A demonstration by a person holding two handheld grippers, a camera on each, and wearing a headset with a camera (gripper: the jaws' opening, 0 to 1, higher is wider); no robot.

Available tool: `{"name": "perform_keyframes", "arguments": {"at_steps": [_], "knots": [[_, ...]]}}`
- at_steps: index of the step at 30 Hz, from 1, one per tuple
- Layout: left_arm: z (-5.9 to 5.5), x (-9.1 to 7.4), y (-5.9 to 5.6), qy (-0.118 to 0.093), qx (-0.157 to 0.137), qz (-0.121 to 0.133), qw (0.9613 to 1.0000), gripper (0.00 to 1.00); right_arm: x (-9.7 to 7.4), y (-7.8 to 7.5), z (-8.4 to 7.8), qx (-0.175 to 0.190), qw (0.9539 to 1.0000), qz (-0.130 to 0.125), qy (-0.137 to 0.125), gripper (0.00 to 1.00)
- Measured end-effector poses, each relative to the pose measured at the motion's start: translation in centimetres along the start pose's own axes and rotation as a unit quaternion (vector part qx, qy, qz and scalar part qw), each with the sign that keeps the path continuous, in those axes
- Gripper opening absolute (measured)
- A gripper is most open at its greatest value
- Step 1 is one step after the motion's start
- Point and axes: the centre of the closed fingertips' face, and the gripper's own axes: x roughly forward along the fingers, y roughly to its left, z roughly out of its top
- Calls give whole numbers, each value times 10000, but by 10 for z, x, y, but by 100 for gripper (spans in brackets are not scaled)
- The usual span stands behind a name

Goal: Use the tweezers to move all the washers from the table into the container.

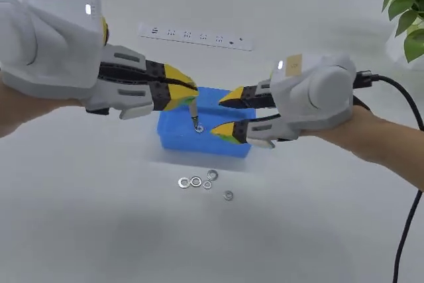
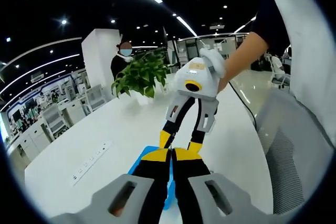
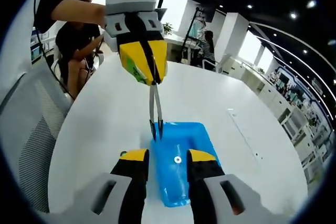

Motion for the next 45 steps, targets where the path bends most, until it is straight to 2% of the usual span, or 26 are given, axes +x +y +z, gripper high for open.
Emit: {"name": "perform_keyframes", "arguments": {"at_steps": [4,7,14,18,20,22,26,31,35,38,45], "knots": [[0,-8,-10,-21,56,19,10000,5,-17,14,-8,383,9992,-110,-55,31],[-2,-14,-19,2,57,7,10000,5,-32,33,-14,524,9985,-129,-111,33],[-9,-14,-41,85,23,-122,9999,5,-55,69,-45,724,9971,-227,66,43],[-13,-12,-50,91,-17,-147,9998,5,-63,84,-57,697,9969,-275,239,50],[-15,-11,-54,75,-60,-155,9998,5,-67,89,-60,771,9961,-365,241,52],[-20,-9,-59,147,-61,-188,9997,5,-70,95,-64,886,9949,-415,230,54],[-29,-7,-63,253,-15,-263,9993,5,-70,108,-77,881,9948,-372,346,59],[-34,-5,-61,275,-73,-252,9993,5,-66,121,-87,874,9947,-253,487,70],[-38,-4,-59,294,-131,-241,9992,5,-63,121,-88,1007,9935,-307,444,80],[-38,-3,-58,212,-250,-223,9992,5,-59,122,-88,1229,9912,-248,428,88],[-49,5,-59,317,-278,-302,9987,5,-50,127,-86,1206,9917,-89,427,95]]}}
